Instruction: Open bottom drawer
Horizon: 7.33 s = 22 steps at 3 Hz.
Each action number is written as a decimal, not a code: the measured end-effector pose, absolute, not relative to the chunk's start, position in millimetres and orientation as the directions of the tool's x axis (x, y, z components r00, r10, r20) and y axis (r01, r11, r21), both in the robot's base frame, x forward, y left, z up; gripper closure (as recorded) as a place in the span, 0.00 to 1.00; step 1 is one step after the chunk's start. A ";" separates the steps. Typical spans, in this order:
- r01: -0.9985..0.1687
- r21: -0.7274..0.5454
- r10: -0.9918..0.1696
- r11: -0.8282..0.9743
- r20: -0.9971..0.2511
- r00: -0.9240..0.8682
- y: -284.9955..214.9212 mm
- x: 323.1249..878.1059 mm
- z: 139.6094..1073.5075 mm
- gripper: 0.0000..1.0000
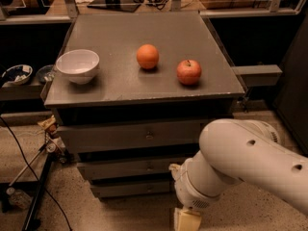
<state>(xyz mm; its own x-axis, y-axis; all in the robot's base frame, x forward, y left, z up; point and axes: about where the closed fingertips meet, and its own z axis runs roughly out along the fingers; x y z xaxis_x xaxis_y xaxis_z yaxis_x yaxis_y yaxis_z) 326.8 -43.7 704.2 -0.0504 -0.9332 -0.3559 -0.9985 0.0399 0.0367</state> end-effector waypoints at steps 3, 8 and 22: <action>-0.992 0.113 -0.922 0.061 -0.373 -0.099 -18.7 309.8 640.1 0.00; -0.954 0.182 -0.878 0.240 -0.379 -0.293 -21.4 361.4 561.8 0.00; -0.920 0.229 -0.794 0.319 -0.465 -0.391 -10.8 458.1 316.6 0.00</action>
Offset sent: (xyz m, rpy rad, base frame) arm -0.0175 0.0395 -0.0930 0.0510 0.1274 -0.0105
